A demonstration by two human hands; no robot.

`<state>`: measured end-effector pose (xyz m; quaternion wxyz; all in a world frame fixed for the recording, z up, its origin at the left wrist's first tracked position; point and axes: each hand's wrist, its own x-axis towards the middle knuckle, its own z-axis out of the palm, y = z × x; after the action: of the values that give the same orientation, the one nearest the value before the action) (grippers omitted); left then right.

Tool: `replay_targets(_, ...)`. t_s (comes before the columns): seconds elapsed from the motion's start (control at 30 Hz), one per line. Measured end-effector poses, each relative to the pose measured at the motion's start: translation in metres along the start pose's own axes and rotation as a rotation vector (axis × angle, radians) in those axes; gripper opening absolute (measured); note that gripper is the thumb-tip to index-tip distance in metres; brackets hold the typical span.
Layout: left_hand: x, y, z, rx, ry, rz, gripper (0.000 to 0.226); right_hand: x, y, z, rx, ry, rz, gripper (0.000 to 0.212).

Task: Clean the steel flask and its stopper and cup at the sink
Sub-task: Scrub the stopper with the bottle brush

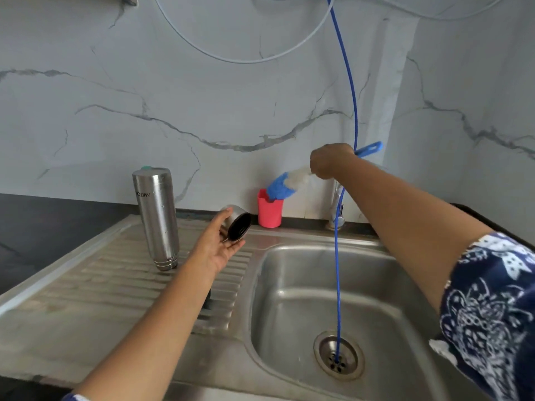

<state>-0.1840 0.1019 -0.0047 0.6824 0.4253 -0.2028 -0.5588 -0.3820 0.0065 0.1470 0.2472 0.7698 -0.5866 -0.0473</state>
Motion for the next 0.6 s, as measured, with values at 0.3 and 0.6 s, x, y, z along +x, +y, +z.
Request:
replay_targets(0.3, 0.009, 0.000, -0.003, -0.056, 0.052, -0.010, 0.032, 0.027, -0.019, -0.006, -0.155, -0.007, -0.105, 0.024)
replay_targets(0.6, 0.005, 0.002, -0.001, -0.119, 0.043, -0.014, 0.049, 0.023, -0.014, -0.010, -0.190, 0.020, -0.096, 0.025)
